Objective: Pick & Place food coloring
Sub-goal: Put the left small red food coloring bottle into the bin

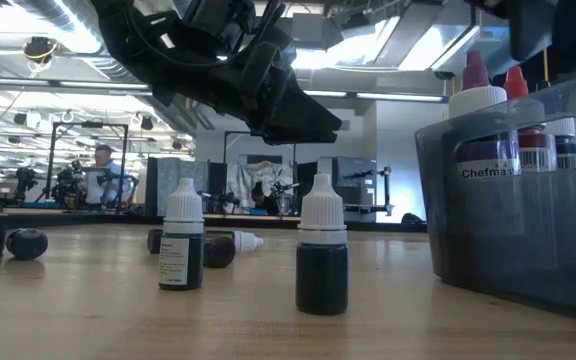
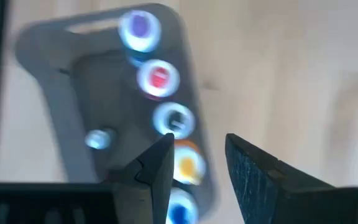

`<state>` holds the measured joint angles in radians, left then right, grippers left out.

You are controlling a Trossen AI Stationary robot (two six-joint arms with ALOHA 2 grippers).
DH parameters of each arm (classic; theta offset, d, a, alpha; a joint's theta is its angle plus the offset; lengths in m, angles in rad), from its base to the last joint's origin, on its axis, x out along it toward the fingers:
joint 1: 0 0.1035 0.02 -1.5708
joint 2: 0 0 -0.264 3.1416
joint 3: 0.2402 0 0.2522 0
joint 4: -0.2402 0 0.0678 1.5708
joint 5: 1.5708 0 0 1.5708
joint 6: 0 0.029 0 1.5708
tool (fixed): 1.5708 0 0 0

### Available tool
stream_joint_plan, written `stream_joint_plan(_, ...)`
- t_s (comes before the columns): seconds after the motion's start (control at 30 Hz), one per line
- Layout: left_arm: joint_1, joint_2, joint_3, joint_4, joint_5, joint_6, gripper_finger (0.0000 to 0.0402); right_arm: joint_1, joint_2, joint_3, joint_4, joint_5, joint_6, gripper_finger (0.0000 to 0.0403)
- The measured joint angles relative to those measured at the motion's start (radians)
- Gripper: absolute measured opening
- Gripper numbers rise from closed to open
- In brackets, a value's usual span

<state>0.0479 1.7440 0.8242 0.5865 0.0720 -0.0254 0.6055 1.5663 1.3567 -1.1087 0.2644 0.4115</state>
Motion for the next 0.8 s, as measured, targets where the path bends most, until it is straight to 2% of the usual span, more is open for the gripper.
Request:
stream_joint_plan(0.2, 0.000, 0.001, 0.000, -0.035, 0.000, -0.095, 0.0233, 0.022, -0.143, -0.078, -0.018, 0.229, -0.074, 0.0147)
stream_joint_plan(0.33, 0.000, 0.001, 0.000, -0.038, 0.000, -0.100, 0.0233, 0.031, -0.293, -0.183, -0.003, 0.292, -0.083, 0.0147)
stream_joint_plan(0.47, 0.000, 0.001, 0.000, -0.039, 0.000, -0.111, 0.0233, 0.029, -0.467, -0.318, 0.090, 0.374, -0.133, 0.0147)
stream_joint_plan(0.63, -0.003, 0.001, 0.000, -0.046, 0.017, -0.129, 0.0233, 0.025, -0.647, -0.469, 0.224, 0.621, -0.264, 0.0147)
stream_joint_plan(0.8, -0.007, 0.001, 0.000, -0.049, 0.017, -0.128, 0.0233, 0.024, -0.746, -0.585, 0.286, 0.646, -0.180, 0.0147)
